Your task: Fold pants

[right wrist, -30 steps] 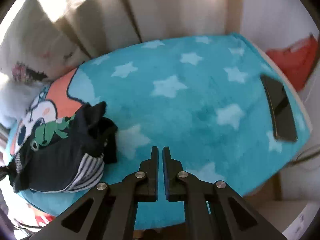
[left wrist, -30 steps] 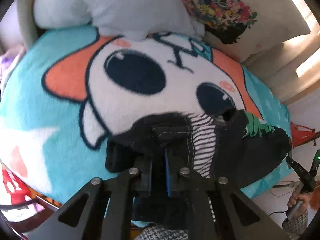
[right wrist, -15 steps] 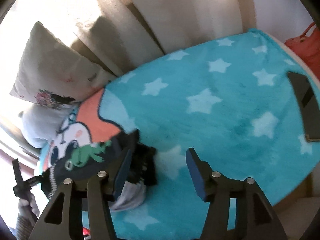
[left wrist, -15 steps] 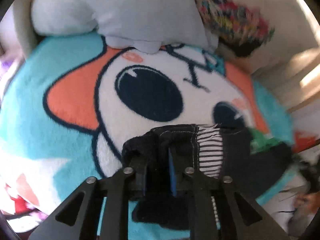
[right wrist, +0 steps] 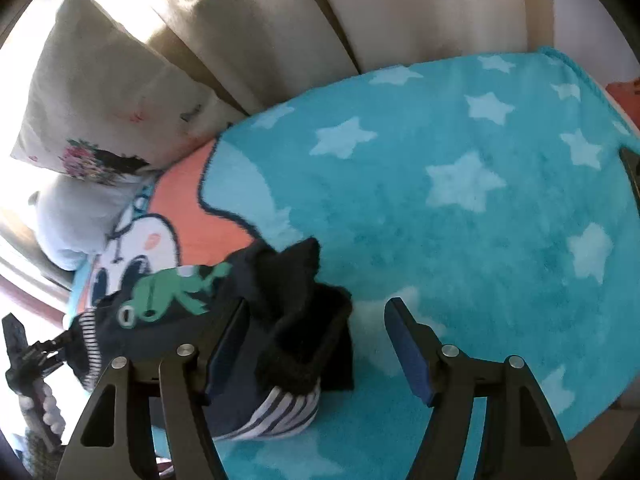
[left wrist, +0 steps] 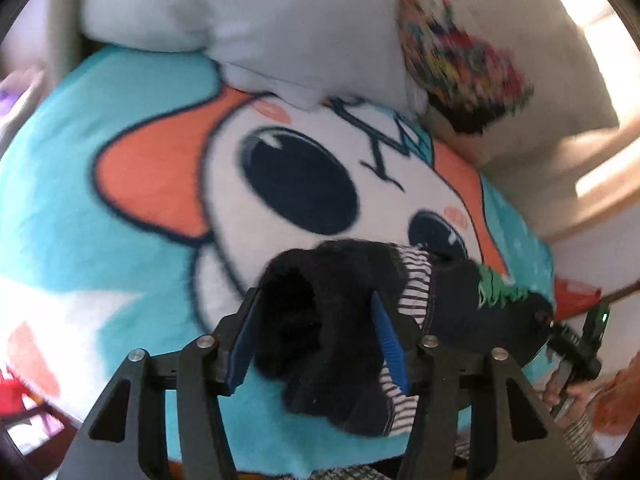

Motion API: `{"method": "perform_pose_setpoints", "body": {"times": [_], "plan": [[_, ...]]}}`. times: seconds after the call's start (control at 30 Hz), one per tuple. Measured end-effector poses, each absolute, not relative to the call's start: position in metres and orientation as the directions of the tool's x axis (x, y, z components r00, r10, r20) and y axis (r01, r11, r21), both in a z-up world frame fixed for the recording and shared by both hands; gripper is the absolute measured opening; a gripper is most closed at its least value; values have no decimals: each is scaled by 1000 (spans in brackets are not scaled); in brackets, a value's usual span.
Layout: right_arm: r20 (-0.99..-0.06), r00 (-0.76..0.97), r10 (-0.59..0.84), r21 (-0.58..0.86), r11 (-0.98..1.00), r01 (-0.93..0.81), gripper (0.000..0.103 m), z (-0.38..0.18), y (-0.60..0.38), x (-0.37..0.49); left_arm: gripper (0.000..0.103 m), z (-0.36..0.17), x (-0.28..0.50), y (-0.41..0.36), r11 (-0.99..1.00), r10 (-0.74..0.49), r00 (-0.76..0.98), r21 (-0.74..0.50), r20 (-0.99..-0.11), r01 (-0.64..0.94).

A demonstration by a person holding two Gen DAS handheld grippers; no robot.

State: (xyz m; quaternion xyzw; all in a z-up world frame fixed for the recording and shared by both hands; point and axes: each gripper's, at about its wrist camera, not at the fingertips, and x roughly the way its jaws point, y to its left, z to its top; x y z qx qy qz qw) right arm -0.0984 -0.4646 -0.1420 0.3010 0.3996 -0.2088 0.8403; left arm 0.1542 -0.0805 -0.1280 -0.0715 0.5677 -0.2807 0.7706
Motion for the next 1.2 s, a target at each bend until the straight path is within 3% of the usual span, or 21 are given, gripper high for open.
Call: {"method": "perform_pose_setpoints", "body": {"times": [0.03,0.07,0.13,0.17,0.2,0.23,0.27,0.33,0.63,0.8,0.9,1.0,1.1,1.2], "plan": [[-798,594,-108,340,732,590,75,-144,-464,-96,61,-134,155,-92,829,-510,181,-424,-841,366],[-797,593,-111,333,739,585,76,-147,-461,-92,70,-139,155,-100,832,-497,172,-411,-851,372],[-808,576,-124,289,768,571,76,-151,-452,-82,74,-144,152,-116,856,-438,189,-343,-879,387],[-817,564,-121,273,780,563,72,-153,-449,-77,69,-142,148,-125,874,-384,212,-279,-899,397],[-821,560,-110,271,788,553,46,-152,-446,-72,45,-140,146,-130,882,-355,224,-246,-908,403],[-824,563,-65,302,790,534,25,-152,-446,-68,30,-136,143,-132,881,-349,234,-233,-907,412],[-824,566,-34,329,784,526,25,-150,-446,-66,23,-132,142,-132,863,-391,205,-280,-897,419],[-817,575,-42,318,798,511,21,-140,-443,-63,22,-122,139,-131,863,-397,226,-277,-889,423],[-728,682,-76,327,835,442,21,-71,-450,-51,22,-77,169,-125,839,-495,292,-364,-818,403],[-744,663,-86,340,805,486,22,-88,-467,-40,27,-101,188,-128,844,-499,249,-400,-830,358],[-807,579,-117,265,805,531,33,-123,-475,-30,34,-137,202,-129,876,-443,193,-377,-875,302],[-852,497,-167,187,789,585,42,-145,-486,-27,37,-146,212,-116,840,-525,155,-480,-837,252],[-826,542,-158,254,752,608,55,-134,-495,-47,38,-135,214,-93,802,-589,158,-551,-792,231],[-800,555,-229,241,724,647,58,-115,-502,-71,39,-116,210,-59,780,-624,203,-587,-755,215]]}}
